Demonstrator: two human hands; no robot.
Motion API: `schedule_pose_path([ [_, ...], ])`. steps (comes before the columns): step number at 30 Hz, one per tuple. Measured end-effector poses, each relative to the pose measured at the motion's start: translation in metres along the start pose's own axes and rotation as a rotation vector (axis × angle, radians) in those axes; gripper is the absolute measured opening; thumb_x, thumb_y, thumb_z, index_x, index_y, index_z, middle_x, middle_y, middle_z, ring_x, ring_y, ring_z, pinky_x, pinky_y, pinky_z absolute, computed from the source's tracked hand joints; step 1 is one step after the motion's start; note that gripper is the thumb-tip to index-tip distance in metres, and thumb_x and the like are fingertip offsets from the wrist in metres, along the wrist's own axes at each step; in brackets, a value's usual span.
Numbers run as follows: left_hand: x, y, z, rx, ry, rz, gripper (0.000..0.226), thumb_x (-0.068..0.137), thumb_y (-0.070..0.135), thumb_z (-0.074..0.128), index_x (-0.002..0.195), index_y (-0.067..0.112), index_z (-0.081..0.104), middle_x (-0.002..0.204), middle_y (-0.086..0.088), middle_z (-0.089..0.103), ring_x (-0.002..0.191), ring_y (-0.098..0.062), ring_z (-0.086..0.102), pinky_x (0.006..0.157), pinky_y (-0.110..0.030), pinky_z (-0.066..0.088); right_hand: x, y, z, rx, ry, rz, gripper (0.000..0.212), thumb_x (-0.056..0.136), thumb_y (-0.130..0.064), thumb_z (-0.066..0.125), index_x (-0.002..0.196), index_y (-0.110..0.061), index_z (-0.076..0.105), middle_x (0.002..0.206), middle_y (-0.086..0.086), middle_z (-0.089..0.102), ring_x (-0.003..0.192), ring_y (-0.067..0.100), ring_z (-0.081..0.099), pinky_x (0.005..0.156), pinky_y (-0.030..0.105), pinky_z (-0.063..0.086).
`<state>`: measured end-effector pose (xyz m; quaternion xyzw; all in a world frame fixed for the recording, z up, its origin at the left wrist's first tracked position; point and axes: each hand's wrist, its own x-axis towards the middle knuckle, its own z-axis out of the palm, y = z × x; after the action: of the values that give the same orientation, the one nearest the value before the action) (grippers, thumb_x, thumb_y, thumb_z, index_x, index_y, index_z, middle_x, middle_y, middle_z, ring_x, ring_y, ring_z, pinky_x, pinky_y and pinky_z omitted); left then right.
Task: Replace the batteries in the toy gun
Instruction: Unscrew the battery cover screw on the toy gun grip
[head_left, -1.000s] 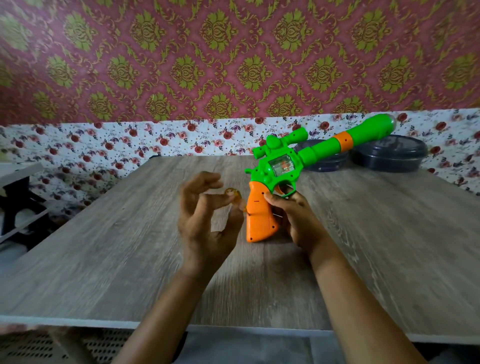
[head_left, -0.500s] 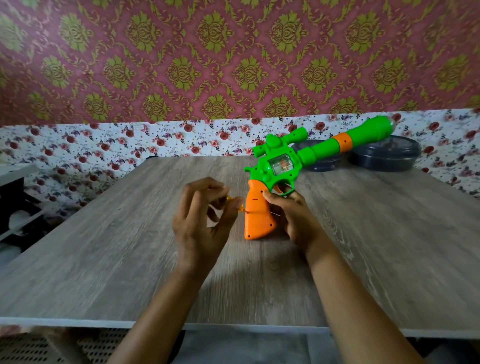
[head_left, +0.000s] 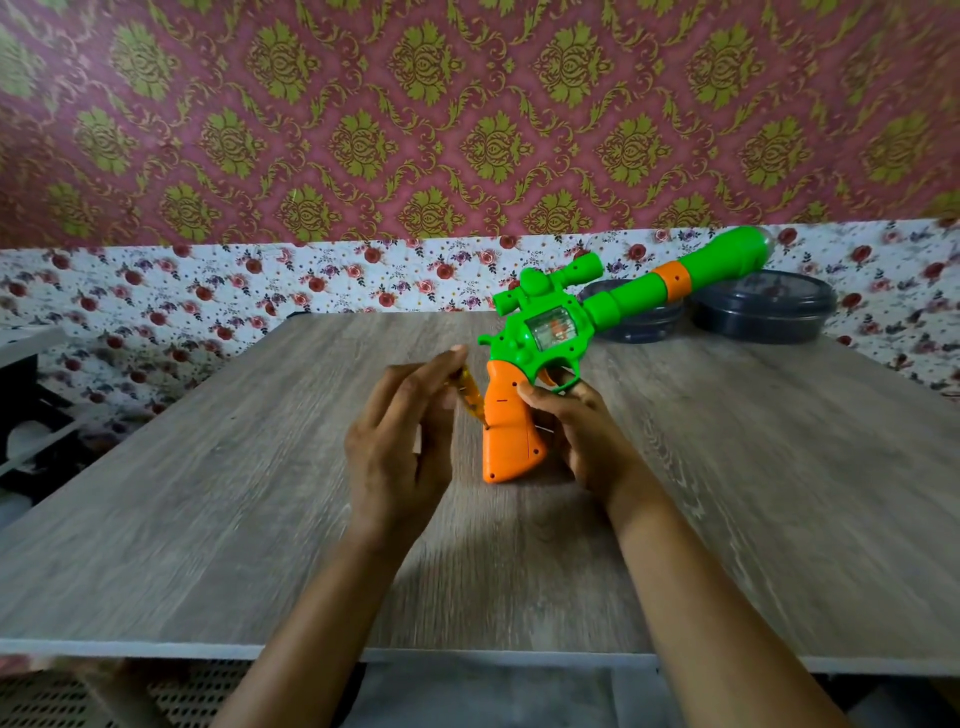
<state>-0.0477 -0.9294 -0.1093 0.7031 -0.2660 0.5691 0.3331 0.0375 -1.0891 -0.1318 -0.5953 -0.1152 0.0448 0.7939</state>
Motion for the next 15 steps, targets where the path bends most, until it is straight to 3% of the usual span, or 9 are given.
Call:
schedule_pose_path([
  [3,0.0,-0.0007,0.0009,-0.015,0.04,-0.01,0.018,0.092,0.026,0.055,0.103,0.012,0.054,0.095,-0.001,0.051,0.076,-0.007,0.053,0.066,-0.009,0.043,0.0011,0.0009,0.0001,-0.002,0.004,0.001,0.032,0.085,-0.014,0.061,0.116,-0.019,0.058,0.11,0.005,0.066,0.105,0.026,0.062,0.091,0.045,0.05],
  [7,-0.0002,0.0004,0.001,-0.135,0.109,-0.056,0.021,0.084,0.021,0.066,0.091,0.011,0.048,0.094,-0.003,0.06,0.079,-0.009,0.061,0.063,-0.019,0.052,0.0013,0.0005,0.0007,0.011,0.003,0.0,0.028,0.085,-0.012,0.061,0.111,-0.02,0.06,0.106,0.003,0.067,0.101,0.024,0.063,0.09,0.044,0.05],
  [11,-0.0015,0.0044,-0.0003,-0.137,0.114,-0.113,0.029,0.082,0.026,0.068,0.096,0.015,0.045,0.084,-0.002,0.061,0.073,-0.005,0.061,0.062,-0.015,0.05,0.0,-0.0001,0.0022,0.016,-0.003,0.003,0.03,0.085,-0.012,0.061,0.114,-0.019,0.059,0.105,0.004,0.067,0.098,0.023,0.064,0.086,0.041,0.052],
  [15,-0.0003,0.001,-0.0017,-0.076,0.064,-0.089,0.024,0.092,0.036,0.055,0.104,0.015,0.051,0.094,0.0,0.059,0.08,-0.011,0.061,0.068,-0.012,0.05,0.0,-0.0004,0.0022,-0.008,0.0,0.006,0.032,0.085,-0.013,0.061,0.116,-0.018,0.058,0.107,0.005,0.066,0.101,0.024,0.062,0.089,0.043,0.05],
])
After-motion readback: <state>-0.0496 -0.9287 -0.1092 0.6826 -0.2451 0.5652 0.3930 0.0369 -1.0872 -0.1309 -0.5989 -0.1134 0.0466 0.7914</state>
